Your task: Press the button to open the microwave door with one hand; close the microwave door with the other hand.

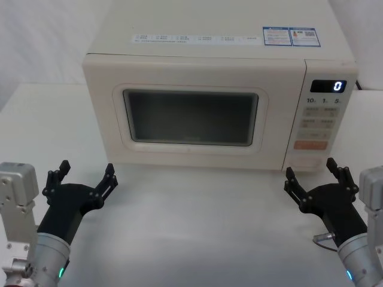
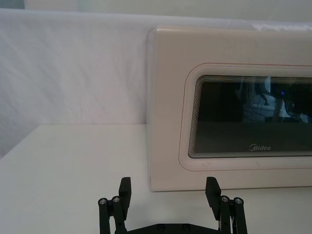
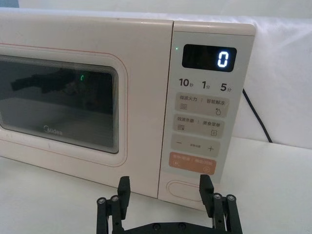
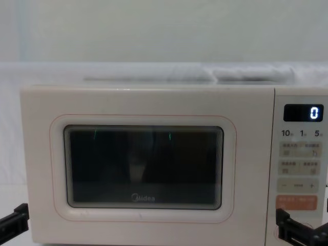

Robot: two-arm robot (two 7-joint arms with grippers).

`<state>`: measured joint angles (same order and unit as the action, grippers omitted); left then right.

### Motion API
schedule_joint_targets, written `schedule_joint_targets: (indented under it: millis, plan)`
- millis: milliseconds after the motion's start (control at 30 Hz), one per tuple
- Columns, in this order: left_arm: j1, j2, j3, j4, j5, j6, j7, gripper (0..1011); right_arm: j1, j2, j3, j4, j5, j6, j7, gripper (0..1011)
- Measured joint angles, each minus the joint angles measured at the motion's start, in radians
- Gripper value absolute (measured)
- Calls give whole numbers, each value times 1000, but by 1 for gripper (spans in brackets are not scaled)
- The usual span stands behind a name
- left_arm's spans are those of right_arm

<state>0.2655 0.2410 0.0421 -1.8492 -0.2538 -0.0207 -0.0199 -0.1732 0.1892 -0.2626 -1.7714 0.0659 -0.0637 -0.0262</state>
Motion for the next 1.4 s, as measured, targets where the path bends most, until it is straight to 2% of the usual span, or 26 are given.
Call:
schedule_joint_targets:
  millis: [233,433,467,567,600,733,800,900,933,1000,1067,1400]
  plan:
    - [0,0,0,0,0,0,0,1001,0,0,0,0,0,0,0,789]
    - [0,0,0,0,0,0,0,1001,0,0,0,0,0,0,0,571]
    - [0,0,0,0,0,0,0,1001,0,0,0,0,0,0,0,571]
    - [0,0,0,0,0,0,0,1001,0,0,0,0,0,0,0,448]
    - [0,0,0,0,0,0,0,1001,0,0,0,0,0,0,0,448]
    - [0,0,0,0,0,0,0,1001,0,0,0,0,0,0,0,274]
    - [0,0,0,0,0,0,0,1001,0,0,0,0,0,0,0,245]
    - [0,0,0,0,0,0,0,1001,0,0,0,0,0,0,0,137]
    - [0,0,0,0,0,0,0,1001,0,0,0,0,0,0,0,74]
    - [0,0,0,0,0,0,0,1001,0,0,0,0,0,0,0,74]
    - [0,0,0,0,0,0,0,1001,0,0,0,0,0,0,0,0]
    - [0,0,0,0,0,0,0,1001,0,0,0,0,0,0,0,0]
